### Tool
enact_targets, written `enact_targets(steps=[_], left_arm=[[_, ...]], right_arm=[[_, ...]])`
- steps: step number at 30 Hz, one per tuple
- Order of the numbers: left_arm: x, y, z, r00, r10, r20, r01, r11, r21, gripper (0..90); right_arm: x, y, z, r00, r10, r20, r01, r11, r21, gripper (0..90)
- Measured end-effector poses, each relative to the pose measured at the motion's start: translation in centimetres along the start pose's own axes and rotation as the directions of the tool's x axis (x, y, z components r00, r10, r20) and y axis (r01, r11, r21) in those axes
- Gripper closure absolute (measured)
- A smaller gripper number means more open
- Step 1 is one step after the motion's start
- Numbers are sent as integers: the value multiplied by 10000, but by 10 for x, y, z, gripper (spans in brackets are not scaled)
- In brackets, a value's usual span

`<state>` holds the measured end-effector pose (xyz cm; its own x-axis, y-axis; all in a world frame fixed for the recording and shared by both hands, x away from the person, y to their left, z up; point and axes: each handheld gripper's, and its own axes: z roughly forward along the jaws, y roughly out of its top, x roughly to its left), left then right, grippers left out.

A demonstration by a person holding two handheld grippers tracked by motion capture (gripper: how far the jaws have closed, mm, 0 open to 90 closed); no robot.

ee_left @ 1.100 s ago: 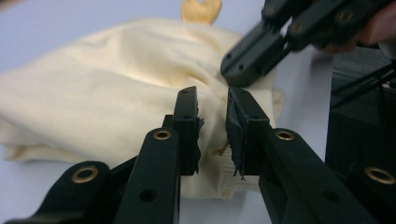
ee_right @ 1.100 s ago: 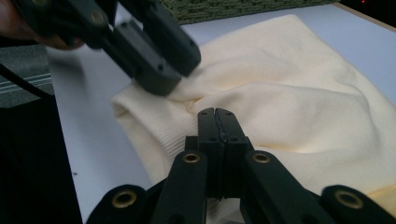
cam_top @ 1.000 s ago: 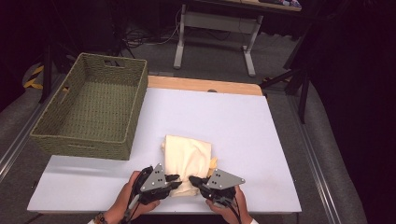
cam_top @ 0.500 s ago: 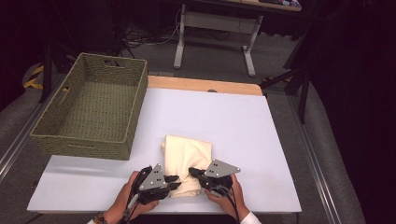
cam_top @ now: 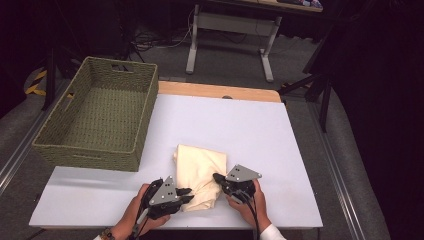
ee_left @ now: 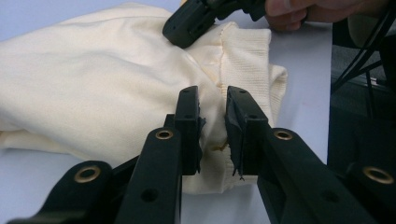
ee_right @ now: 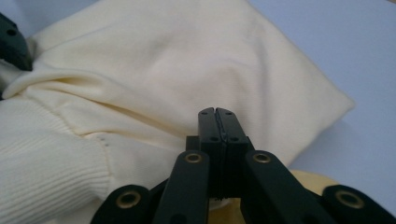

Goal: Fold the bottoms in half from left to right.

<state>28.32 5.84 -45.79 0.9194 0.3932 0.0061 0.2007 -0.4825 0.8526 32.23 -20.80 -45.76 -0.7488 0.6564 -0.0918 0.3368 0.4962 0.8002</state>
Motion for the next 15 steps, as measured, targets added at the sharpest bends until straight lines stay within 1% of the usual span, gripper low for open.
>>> enact_targets(steps=[2, 3, 4, 5, 6, 7, 8, 10, 12, 15], left_arm=[[0, 0, 0, 10000, -15, -9, 15, 10000, 16, 753], [0, 0, 0, 10000, -42, -5, 42, 10000, 24, 753], [0, 0, 0, 10000, -52, -7, 52, 10000, 20, 753], [0, 0, 0, 9999, -111, 9, 111, 9999, 1, 754], [0, 0, 0, 9999, -146, 10, 146, 9999, -23, 753], [0, 1, 0, 9999, -112, -28, 112, 9999, 0, 754], [-1, 2, 0, 10000, -71, -47, 71, 10000, 16, 753], [-1, 3, -1, 9999, -75, -90, 76, 10000, 50, 753], [0, 3, -1, 9999, -110, -57, 110, 9999, 66, 756], [0, 3, 0, 9999, -115, -14, 115, 9999, 94, 759]], right_arm=[[-2, 4, -3, 9991, 177, 386, -176, 9998, -24, 897], [-4, 6, -5, 9988, 192, 458, -184, 9997, -164, 895], [-4, 9, -8, 9990, 236, 375, -222, 9991, -373, 888], [-4, 14, -10, 9997, 215, 70, -209, 9971, -738, 878], [-3, 16, -10, 9998, 151, -163, -165, 9956, -926, 878], [-2, 19, -10, 9996, 86, -287, -115, 9945, -1037, 880], [1, 23, -8, 9995, -95, -312, 62, 9945, -1049, 881], [5, 27, -2, 9979, -292, -570, 233, 9944, -1027, 886], [11, 28, 6, 9957, -587, -712, 531, 9955, -781, 890], [14, 26, 17, 9929, -762, -914, 726, 9965, -423, 894]])
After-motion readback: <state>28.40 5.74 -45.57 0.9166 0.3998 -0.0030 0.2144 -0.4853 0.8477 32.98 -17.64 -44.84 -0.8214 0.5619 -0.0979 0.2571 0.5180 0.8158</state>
